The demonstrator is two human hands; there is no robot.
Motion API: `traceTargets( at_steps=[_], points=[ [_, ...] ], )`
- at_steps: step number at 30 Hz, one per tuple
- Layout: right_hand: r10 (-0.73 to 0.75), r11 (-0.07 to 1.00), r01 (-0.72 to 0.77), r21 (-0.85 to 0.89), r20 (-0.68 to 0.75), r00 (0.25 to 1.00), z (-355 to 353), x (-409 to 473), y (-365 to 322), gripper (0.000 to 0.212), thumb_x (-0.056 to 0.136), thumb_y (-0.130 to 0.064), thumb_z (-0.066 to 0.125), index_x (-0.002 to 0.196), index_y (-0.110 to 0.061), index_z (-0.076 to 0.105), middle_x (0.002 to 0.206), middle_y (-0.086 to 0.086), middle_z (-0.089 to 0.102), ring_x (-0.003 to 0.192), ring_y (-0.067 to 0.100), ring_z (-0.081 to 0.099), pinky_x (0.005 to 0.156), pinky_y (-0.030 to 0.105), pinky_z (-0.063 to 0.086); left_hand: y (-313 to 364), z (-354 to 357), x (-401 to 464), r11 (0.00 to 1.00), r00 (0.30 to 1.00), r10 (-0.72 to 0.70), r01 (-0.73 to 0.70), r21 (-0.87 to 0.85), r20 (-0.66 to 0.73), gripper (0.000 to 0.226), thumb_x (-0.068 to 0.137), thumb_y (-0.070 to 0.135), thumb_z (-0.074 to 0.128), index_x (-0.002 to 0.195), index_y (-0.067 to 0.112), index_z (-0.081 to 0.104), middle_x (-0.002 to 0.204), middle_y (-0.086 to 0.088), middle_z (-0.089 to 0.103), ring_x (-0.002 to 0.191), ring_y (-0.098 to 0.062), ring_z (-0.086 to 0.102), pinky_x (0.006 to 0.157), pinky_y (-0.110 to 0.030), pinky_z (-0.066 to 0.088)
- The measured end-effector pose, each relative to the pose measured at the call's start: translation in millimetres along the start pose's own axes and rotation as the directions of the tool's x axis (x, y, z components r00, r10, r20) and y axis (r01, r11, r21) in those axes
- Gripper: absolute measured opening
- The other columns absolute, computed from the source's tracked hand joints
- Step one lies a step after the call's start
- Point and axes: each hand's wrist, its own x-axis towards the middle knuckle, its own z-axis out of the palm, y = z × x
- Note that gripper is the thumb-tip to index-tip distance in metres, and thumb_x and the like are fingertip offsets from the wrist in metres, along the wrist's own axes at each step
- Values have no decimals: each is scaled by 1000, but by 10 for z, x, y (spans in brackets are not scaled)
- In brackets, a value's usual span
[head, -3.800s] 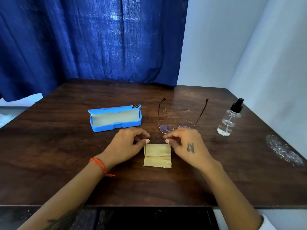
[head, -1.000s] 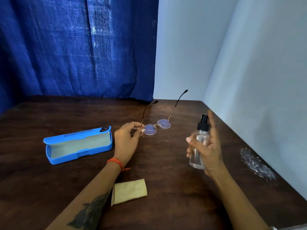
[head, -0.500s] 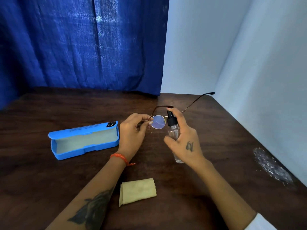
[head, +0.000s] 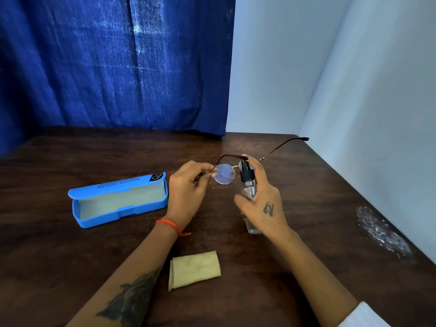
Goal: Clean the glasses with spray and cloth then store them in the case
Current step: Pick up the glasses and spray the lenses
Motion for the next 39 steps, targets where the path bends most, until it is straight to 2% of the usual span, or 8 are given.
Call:
traceTargets(
  at_steps=[3, 13, 20, 25, 29, 31, 34, 39],
  points=[
    [-2, 1000, 2, 10, -77, 997, -70, -7, -2, 80, 68, -6, 63, 132, -44, 32, 68, -14, 55, 55, 11, 54, 63, 29, 52, 2, -8, 2, 1000, 1000, -4, 4, 6, -6, 10, 79, 5, 68, 88, 9, 69, 83, 1, 65, 80, -6, 58, 69, -9, 48],
    [0, 991, -29, -128, -218, 976, -207, -14, 85, 71, 69, -8, 62, 131, -33, 35, 73, 0, 60, 59, 16, 55, 66, 34, 53, 28, -34, 19, 1000, 1000, -6, 6, 13, -25, 10, 78, 4, 69, 88, 8, 69, 83, 2, 64, 80, -4, 58, 71, -6, 45],
    [26, 997, -47, -56, -327, 945, -231, -8, 134, 76, 75, -10, 66, 137, -35, 30, 73, -4, 55, 60, 16, 55, 64, 28, 47, 39, -60, 14, 1000, 999, -19, 19, 3, -44, 10, 78, 4, 69, 87, 9, 69, 83, 5, 63, 80, -3, 58, 71, -6, 45],
    [202, 978, -155, 142, -425, 883, -394, 80, 242, 77, 79, -7, 56, 137, -44, 22, 87, 7, 63, 68, 18, 60, 72, 39, 53, 57, -63, 23, 999, 998, -38, 38, 4, -45, 11, 77, 3, 69, 87, 9, 69, 83, 4, 63, 80, -1, 57, 70, -4, 43],
    [173, 981, -118, 155, -407, 897, -488, 116, 360, 80, 84, -4, 60, 145, -27, 14, 133, 18, 47, 113, 24, 53, 101, 40, 42, 63, -77, 23, 997, 996, -80, 80, -7, -43, 11, 77, 2, 69, 87, 7, 70, 83, 2, 64, 73, -1, 58, 71, -3, 43],
    [121, 992, -91, 93, -407, 905, -499, 118, 422, 77, 86, -5, 61, 145, -17, 15, 140, 18, 39, 125, 27, 43, 103, 28, 33, 71, -85, 24, 995, 994, -100, 100, -11, -40, 11, 77, 2, 69, 87, 7, 70, 84, 1, 65, 76, 1, 58, 71, -3, 43],
    [84, 996, -73, 43, -388, 918, -498, 104, 460, 73, 86, -5, 62, 144, -13, 19, 128, 26, 46, 101, 25, 53, 84, 16, 39, 83, -91, 33, 991, 990, -132, 131, -18, -39, 11, 77, 2, 69, 88, 5, 69, 85, 0, 65, 78, 3, 57, 72, -2, 42],
    [71, 997, -78, -2, -383, 921, -481, 83, 510, 73, 84, -8, 66, 142, -10, 23, 130, 21, 44, 92, 9, 52, 82, 9, 43, 80, -97, 28, 986, 986, -164, 162, -47, -31, 12, 77, 2, 69, 89, 3, 69, 86, -5, 67, 79, 1, 59, 72, -3, 43]
  ],
)
